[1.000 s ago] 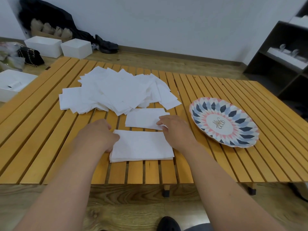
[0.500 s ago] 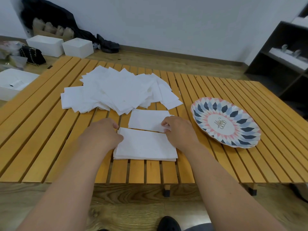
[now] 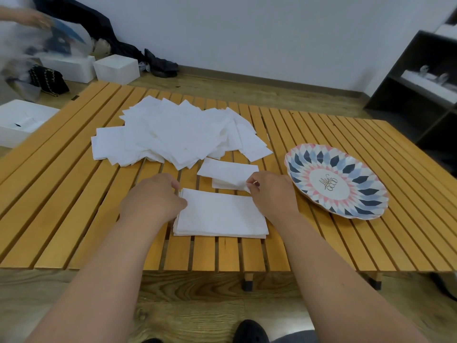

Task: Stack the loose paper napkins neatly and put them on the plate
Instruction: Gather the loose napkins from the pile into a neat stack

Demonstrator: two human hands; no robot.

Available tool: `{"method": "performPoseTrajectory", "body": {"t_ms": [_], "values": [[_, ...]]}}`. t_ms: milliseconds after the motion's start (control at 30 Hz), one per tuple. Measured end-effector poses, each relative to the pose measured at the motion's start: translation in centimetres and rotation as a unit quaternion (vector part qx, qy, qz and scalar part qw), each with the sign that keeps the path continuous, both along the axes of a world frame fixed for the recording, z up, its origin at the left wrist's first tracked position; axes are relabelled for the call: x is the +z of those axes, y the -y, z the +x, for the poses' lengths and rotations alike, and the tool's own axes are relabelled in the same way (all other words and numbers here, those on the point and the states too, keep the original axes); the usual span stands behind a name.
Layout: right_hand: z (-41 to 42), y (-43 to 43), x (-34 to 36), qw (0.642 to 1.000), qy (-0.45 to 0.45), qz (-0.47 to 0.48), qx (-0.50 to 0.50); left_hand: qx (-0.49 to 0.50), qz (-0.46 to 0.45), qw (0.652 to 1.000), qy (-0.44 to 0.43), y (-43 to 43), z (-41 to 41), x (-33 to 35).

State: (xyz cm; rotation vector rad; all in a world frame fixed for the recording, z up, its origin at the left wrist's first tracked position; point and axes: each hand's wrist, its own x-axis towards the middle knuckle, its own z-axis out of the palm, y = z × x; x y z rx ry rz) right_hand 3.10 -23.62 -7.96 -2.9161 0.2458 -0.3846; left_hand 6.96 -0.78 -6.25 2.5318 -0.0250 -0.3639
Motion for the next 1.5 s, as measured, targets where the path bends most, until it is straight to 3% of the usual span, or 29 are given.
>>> {"method": "performPoseTrajectory", "body": {"t_ms": [267, 500, 633, 800, 867, 967, 1100, 1167, 1300, 1367, 1500], "values": [[-0.1, -0.1, 0.3, 1.000, 0.012, 0.008, 0.000, -0.002, -0.012, 1.000, 0.002, 0.0, 0.0, 0.0], [-0.1, -0.3, 0.7, 0.994, 0.101, 0.052, -0.005, -0.008, -0.008, 1.000, 0.007, 0.0, 0.0, 0.2], [0.0, -0.2, 1.3, 0.972, 0.177, 0.149, -0.029, -0.011, 0.014, 1.000, 0.020, -0.1, -0.2, 0.5], [0.3, -0.2, 3.2, 0.930, 0.202, 0.304, -0.037, -0.003, 0.021, 0.997, 0.068, 0.0, -0.6, 1.2], [0.2, -0.2, 4.3, 0.906, 0.162, 0.389, -0.026, -0.002, -0.011, 0.994, 0.112, 0.1, -0.8, 1.3], [-0.3, -0.4, 5.6, 0.875, 0.050, 0.482, 0.001, -0.047, -0.150, 0.980, 0.126, 0.6, -1.3, 1.9], [-0.9, -1.3, 6.2, 0.821, -0.044, 0.569, 0.016, -0.104, -0.332, 0.937, 0.022, 1.8, -2.6, 3.6], [-1.0, -1.2, 6.2, 0.819, -0.072, 0.569, 0.011, -0.100, -0.385, 0.917, -0.026, 1.8, -2.8, 3.9], [-1.2, -0.7, 6.3, 0.819, -0.105, 0.564, 0.007, -0.045, -0.520, 0.843, -0.127, 1.2, -2.5, 4.5], [-1.5, -0.4, 6.4, 0.817, -0.125, 0.563, 0.007, -0.012, -0.517, 0.848, -0.116, 0.9, -2.3, 4.7], [-1.9, 0.2, 6.4, 0.824, -0.186, 0.535, 0.014, 0.001, -0.422, 0.905, -0.050, 1.0, -2.0, 4.2]]}}
